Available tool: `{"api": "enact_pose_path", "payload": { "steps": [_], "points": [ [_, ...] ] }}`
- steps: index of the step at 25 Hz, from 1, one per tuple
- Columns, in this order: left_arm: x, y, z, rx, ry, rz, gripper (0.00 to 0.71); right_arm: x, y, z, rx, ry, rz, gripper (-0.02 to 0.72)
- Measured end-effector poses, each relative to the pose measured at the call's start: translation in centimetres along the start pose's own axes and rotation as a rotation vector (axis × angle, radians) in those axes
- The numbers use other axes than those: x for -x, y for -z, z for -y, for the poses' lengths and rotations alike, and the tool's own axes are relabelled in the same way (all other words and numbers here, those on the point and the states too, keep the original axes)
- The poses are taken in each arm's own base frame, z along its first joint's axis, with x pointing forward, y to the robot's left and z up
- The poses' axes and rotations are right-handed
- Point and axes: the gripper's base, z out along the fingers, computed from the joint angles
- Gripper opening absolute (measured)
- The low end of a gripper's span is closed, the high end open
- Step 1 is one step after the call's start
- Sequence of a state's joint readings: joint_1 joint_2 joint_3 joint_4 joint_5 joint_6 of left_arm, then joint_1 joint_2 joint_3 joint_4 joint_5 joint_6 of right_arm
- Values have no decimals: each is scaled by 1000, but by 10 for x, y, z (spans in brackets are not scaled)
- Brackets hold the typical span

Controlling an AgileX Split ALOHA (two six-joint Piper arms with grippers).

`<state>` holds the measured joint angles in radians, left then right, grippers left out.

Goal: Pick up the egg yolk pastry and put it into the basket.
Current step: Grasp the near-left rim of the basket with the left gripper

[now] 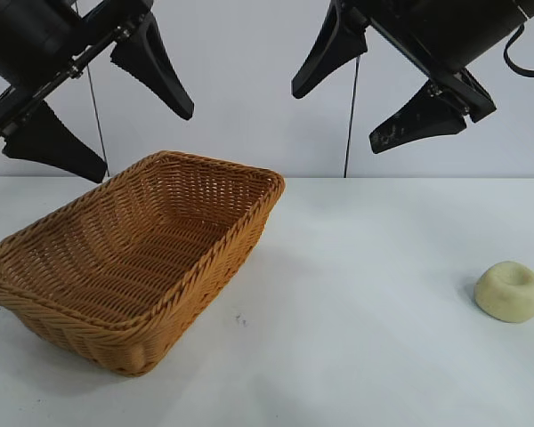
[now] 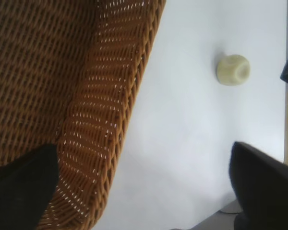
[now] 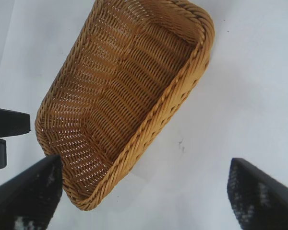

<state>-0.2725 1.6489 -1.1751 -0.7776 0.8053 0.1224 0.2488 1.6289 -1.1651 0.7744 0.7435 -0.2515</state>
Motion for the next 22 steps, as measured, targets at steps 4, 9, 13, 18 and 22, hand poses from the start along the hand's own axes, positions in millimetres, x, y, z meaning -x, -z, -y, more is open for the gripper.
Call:
{"api": "enact_pose_path", "payload": {
  "steps": [4,9,13,18,22],
  "points": [
    [0,0,2,-16,15,3,692,0,0,0,0,0,0,666],
    [0,2,3,-25,18,8,692,0,0,0,0,-1,0,666],
    [-2,16,11,-37,-6,35,692,0,0,0,0,-1,0,666],
    [-12,43,20,4,-4,56,692,0,0,0,0,-1,0,666],
    [-25,64,20,106,47,33,692,0,0,0,0,-1,0,666]
  ]
}}
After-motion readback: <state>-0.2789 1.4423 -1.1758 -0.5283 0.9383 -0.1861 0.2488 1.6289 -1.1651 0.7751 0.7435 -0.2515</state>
